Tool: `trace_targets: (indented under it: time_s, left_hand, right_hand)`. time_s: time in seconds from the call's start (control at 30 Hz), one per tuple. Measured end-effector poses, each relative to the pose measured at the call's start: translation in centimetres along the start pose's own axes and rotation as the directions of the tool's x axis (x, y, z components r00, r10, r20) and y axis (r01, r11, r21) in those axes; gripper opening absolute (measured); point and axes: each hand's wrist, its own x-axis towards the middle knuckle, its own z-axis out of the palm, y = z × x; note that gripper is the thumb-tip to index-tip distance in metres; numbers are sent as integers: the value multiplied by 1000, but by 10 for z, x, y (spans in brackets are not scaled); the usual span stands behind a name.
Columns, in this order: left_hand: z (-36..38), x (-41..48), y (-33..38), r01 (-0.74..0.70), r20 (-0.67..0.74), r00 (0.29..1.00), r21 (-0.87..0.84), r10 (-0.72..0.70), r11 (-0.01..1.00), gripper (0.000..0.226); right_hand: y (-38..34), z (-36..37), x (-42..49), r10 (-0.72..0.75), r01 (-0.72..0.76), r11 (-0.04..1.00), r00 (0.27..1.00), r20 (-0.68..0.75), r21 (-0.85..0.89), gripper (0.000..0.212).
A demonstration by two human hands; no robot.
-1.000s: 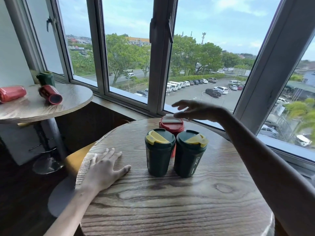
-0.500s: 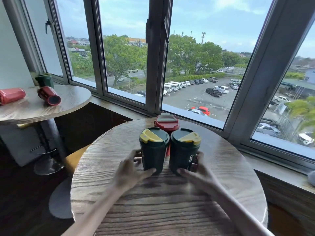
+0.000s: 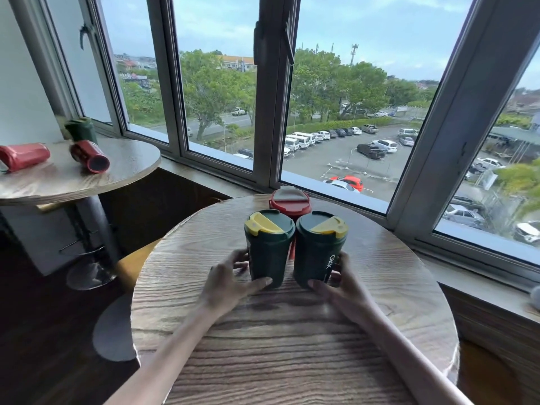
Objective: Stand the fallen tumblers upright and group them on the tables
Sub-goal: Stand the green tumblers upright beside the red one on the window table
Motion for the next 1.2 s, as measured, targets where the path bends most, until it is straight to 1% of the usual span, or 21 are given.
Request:
trace_targets:
  time_s: [0.17,0.3,0.33,0.4,0.47,0.57,0.67,0.73,0.77,0.83,0.9,1.0,1.07,1.13,1.2]
  left_hand:
    - [1,2,-2,-6,14,1000,17,5,1000,87]
    - [2,1,-7,1,20,1000,43,-1,999,88]
    - [2,0,-8,4,20,1000,55,-5,999,89]
    - [1,-3,-8,8,3,1000,83,-9,997,92]
    - [0,-13,-6,17,-40,999,127,-12,992,86]
    - [-1,-40,-2,29,-125,992,230,0,973,62]
    - [-1,-71,7,47,-184,983,353,20,935,46]
    - [-4,-94,17,68,-189,982,436,17,897,45]
    - [-7,-106,21,69,-196,980,484,32,872,44]
    - [-15,-133,27,72,-247,966,550,80,832,43]
    - [-27,-166,31,113,-320,941,596,107,795,46]
    - [-54,-222,31,248,-435,895,670,99,700,53]
    - [-77,-266,25,366,-520,853,656,43,660,53]
    - [-103,-314,15,480,-616,787,615,2,625,50]
    - [-130,-368,11,577,-682,730,588,-36,567,41]
  right_hand:
    - [-5,1,-3,10,-10,1000,1000,-10,-17,67]
    - [-9,0,-5,33,-33,999,999,-10,-17,77]
    - [-10,0,-7,38,-39,999,999,-23,-12,78]
    - [-10,-2,-14,62,-63,998,994,-92,-3,78]
    - [-12,-4,-26,72,-78,996,987,-143,-35,68]
    - [-13,-8,-45,-1,-30,967,993,-121,-255,49]
    - [-24,-12,-61,-86,69,879,996,-14,-473,42]
    - [-40,-12,-74,-107,138,772,990,87,-620,45]
    - [-48,-11,-81,-120,175,721,985,127,-670,46]
    - [-63,-4,-93,-181,268,651,963,198,-710,47]
    - [-77,10,-104,-224,346,614,938,264,-709,49]
    - [-102,46,-121,-304,488,615,872,385,-619,47]
    - [-122,83,-136,-340,569,621,815,469,-539,46]
    - [-141,126,-156,-372,638,633,747,551,-438,44]
    - [-160,172,-184,-413,698,630,673,613,-341,42]
